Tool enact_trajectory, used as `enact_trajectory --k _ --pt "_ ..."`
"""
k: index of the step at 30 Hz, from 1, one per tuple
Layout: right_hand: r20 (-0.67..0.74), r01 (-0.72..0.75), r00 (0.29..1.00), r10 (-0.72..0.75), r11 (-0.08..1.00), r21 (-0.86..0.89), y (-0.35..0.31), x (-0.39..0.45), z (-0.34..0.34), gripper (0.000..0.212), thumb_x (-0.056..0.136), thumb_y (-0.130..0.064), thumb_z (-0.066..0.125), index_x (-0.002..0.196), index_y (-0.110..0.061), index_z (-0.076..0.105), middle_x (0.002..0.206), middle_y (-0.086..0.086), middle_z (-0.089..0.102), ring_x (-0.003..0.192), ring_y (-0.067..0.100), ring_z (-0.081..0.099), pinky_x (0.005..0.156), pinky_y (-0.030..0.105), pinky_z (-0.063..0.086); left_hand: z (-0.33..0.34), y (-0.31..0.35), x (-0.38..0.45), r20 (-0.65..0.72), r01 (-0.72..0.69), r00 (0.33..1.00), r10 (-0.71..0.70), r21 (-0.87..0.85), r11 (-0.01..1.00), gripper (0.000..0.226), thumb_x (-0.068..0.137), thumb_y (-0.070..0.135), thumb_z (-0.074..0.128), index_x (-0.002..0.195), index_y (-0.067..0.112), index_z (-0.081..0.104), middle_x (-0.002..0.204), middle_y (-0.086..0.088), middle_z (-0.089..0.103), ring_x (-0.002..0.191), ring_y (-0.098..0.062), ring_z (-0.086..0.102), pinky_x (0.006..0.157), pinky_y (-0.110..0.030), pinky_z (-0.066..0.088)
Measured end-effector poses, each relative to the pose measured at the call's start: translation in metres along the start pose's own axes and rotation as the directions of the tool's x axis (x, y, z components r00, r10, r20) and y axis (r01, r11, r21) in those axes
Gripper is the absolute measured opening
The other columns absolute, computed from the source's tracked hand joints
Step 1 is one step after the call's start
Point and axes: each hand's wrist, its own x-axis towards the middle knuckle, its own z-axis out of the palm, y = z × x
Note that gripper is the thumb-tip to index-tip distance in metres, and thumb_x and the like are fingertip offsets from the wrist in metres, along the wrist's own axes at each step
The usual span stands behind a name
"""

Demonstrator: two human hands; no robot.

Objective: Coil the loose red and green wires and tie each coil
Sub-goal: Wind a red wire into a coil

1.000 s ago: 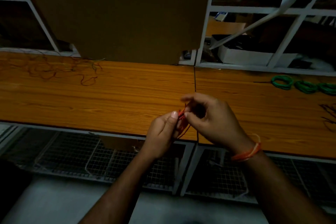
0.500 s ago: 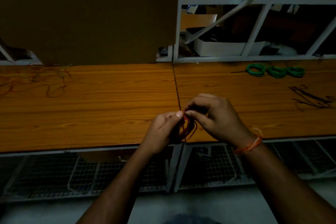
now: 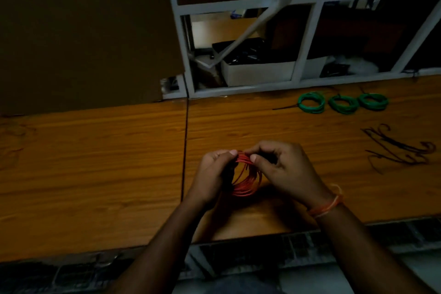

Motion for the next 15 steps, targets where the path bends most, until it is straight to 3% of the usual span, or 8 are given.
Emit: enact_trajectory --k 3,5,7,10,12,15 --pt "-0.03 -0.037 0.999 0.038 0.999 0.036 0.04 0.003 -0.029 0.031 0.1 -0.038 0.053 0.122 -0.025 0.072 0.112 -0.017 0.068 0.104 -0.001 0.063 0.079 0.012 0.048 0.04 -0.008 0.038 0.014 0.121 0.993 -0.121 -0.156 0.98 0.038 0.092 0.032 0.059 0.058 0.023 0.046 0.05 0.007 0.027 0.041 -0.008 0.021 0.045 -0.021 0.014" --pt "-0.012 -0.142 0.989 0.145 0.978 0.154 0.06 0.006 -0.039 0.049 0.1 -0.054 0.042 0.14 -0.031 0.058 0.131 -0.018 0.06 0.118 -0.004 0.057 0.091 0.015 0.048 0.065 -0.015 0.064 0.069 0.194 0.981 -0.181 -0.332 0.923 0.039 0.093 0.035 0.052 0.058 0.021 0.046 0.047 0.007 0.024 0.038 -0.008 0.02 0.041 -0.02 0.014" --pt "-0.051 -0.223 0.965 0.257 0.909 0.353 0.08 0.008 -0.04 0.047 0.1 -0.057 0.037 0.131 -0.031 0.061 0.119 -0.015 0.067 0.106 0.001 0.064 0.085 0.025 0.055 0.092 -0.022 0.084 0.083 0.203 0.979 -0.185 -0.399 0.894 0.036 0.096 0.034 0.047 0.063 0.018 0.047 0.049 0.006 0.028 0.038 -0.008 0.024 0.037 -0.02 0.019" --pt "-0.313 -0.272 0.848 0.428 0.858 0.436 0.108 0.015 -0.034 0.04 0.106 -0.05 0.037 0.088 -0.024 0.062 0.072 -0.008 0.06 0.064 0.009 0.057 0.058 0.034 0.046 0.129 -0.036 0.105 -0.071 0.194 0.974 -0.214 -0.216 0.957 0.03 0.101 0.034 0.049 0.078 0.014 0.056 0.058 0.001 0.036 0.045 -0.011 0.033 0.042 -0.022 0.026" --pt "-0.429 -0.344 0.768 0.476 0.871 0.351 0.127 0.018 -0.029 0.04 0.107 -0.049 0.037 0.086 -0.024 0.06 0.07 -0.007 0.059 0.062 0.008 0.057 0.056 0.035 0.048 0.145 -0.05 0.115 -0.209 0.173 0.96 -0.187 -0.08 0.982 0.029 0.105 0.032 0.048 0.092 0.009 0.061 0.062 -0.001 0.045 0.049 -0.012 0.043 0.043 -0.022 0.034" --pt "-0.564 -0.456 0.653 0.505 0.857 0.24 0.153 0.018 -0.036 0.04 0.105 -0.049 0.035 0.087 -0.024 0.06 0.067 -0.011 0.056 0.063 0.009 0.057 0.055 0.036 0.045 0.166 -0.073 0.133 -0.274 0.127 0.956 -0.11 0.045 0.991 0.029 0.105 0.032 0.053 0.104 0.004 0.06 0.071 -0.006 0.06 0.059 -0.016 0.06 0.051 -0.027 0.048"
